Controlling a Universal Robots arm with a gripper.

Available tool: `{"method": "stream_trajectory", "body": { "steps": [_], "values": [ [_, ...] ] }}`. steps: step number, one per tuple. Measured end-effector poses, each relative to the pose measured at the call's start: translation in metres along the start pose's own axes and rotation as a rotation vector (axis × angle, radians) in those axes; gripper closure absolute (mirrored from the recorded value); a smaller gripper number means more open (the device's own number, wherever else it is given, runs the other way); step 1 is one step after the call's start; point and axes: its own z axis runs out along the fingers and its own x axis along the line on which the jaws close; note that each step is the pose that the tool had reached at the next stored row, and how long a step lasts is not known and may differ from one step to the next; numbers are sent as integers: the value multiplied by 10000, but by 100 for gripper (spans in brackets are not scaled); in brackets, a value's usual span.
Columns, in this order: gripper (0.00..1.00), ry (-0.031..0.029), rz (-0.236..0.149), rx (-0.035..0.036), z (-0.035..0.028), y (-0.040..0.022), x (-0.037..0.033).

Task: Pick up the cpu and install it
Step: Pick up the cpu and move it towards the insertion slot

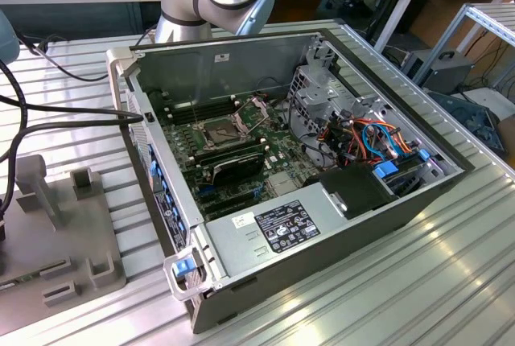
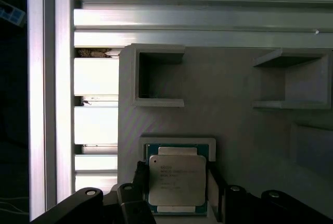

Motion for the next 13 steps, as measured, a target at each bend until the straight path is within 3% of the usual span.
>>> {"method": "stream_trajectory", "body": {
  "steps": [13],
  "values": [
    [45,1,-1,-1,2,0,0]
  ]
}}
